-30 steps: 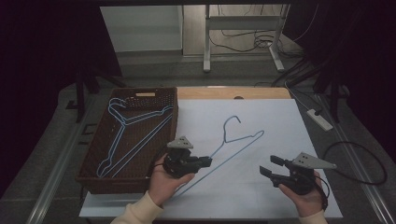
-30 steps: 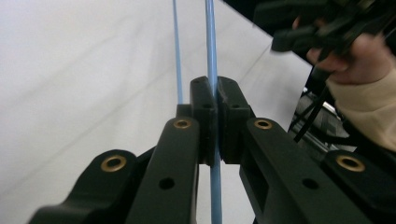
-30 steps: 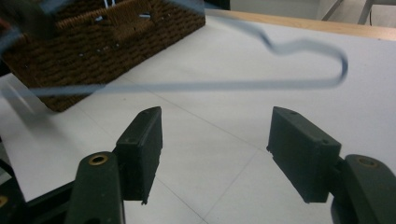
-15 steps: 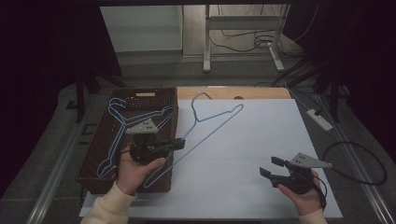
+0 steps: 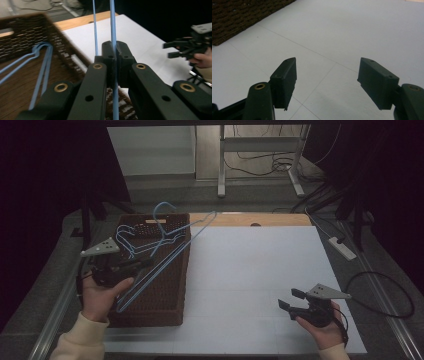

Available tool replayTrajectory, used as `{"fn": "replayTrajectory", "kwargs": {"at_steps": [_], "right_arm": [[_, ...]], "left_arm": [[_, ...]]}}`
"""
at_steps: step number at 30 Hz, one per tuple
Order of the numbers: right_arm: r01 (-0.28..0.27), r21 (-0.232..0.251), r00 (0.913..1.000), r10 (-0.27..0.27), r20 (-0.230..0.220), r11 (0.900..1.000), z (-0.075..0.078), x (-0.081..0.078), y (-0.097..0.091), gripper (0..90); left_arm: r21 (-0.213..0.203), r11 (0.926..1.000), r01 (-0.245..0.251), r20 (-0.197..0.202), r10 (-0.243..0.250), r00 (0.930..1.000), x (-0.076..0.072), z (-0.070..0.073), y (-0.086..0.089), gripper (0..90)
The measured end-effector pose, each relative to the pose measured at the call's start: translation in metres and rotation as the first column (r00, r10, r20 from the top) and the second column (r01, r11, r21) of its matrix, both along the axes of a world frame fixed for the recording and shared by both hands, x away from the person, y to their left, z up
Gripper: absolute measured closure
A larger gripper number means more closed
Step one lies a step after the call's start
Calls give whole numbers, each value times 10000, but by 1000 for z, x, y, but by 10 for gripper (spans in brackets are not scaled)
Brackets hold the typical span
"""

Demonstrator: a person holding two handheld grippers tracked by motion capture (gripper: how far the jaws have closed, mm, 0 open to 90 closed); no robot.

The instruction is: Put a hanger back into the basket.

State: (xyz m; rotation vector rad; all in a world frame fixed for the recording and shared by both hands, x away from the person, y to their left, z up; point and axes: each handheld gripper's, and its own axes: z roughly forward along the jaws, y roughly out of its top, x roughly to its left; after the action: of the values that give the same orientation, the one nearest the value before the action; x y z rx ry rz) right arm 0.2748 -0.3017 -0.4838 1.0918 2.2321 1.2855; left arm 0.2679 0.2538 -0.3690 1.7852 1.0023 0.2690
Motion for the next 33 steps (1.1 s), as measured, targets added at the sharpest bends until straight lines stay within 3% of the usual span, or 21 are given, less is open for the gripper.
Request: {"fn": "replayTrajectory", "kwargs": {"at_steps": [5, 9, 19, 33], "right_arm": [[-9, -173, 10000, 8, -51, 9998, -2, 1, 1, 319], [-7, -233, 10000, 5, -91, 9997, -3, 1, 1, 319], [-7, -372, 9999, 2, -135, 9993, -4, 1, 2, 319], [-40, -643, 9999, 32, -121, 9979, -7, 2, 5, 318]], "left_arm": [[103, 9984, -556, -195, 558, 9983, 7, -9, 27, 870], [129, 9966, -811, -375, 815, 9960, 14, -16, 39, 870], [608, 9948, -822, -642, 861, 9942, 25, -27, 47, 870], [486, 9926, -1116, -712, 1149, 9908, 25, -34, 61, 871]]}}
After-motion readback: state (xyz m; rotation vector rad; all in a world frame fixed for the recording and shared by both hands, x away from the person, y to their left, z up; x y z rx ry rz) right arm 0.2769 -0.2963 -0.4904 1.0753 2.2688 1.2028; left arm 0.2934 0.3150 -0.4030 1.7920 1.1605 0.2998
